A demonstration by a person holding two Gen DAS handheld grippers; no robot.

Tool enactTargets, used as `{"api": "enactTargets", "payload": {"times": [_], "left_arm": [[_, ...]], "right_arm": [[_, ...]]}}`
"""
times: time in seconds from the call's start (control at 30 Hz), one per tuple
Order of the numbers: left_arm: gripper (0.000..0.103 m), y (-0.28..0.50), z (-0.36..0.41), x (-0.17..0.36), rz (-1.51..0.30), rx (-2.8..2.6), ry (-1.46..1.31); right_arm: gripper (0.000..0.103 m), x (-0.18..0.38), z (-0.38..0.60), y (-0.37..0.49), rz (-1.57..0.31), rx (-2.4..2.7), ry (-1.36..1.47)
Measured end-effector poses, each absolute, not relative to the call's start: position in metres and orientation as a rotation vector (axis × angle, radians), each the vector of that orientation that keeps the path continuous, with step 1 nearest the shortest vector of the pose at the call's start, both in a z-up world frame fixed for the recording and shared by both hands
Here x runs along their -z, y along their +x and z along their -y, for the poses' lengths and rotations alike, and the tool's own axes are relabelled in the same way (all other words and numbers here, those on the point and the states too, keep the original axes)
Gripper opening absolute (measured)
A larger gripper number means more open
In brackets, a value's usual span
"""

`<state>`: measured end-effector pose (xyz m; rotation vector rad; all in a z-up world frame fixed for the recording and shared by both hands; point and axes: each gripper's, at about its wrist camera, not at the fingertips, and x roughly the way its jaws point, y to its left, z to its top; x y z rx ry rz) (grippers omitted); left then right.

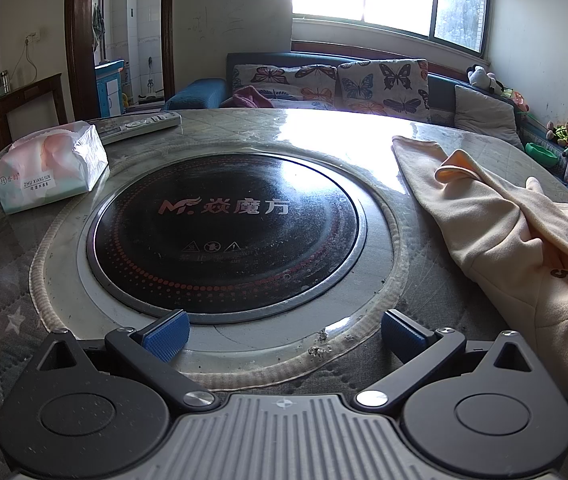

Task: Fold clothes
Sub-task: 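Move both grippers toward the crumpled cream sweatshirt on the table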

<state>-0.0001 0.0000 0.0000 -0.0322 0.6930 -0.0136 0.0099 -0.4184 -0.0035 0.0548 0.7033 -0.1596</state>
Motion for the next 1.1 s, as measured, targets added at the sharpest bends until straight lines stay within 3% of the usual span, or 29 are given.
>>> {"api": "enactTargets", "payload": {"times": [1.1], "left_arm": [[0.103,-0.040,0.039,-0.018,-0.754,0.060,-0.064]], "right_arm": [[0.103,-0.035,0.354,-0.109,-0.594,-0.095,0.126]]}}
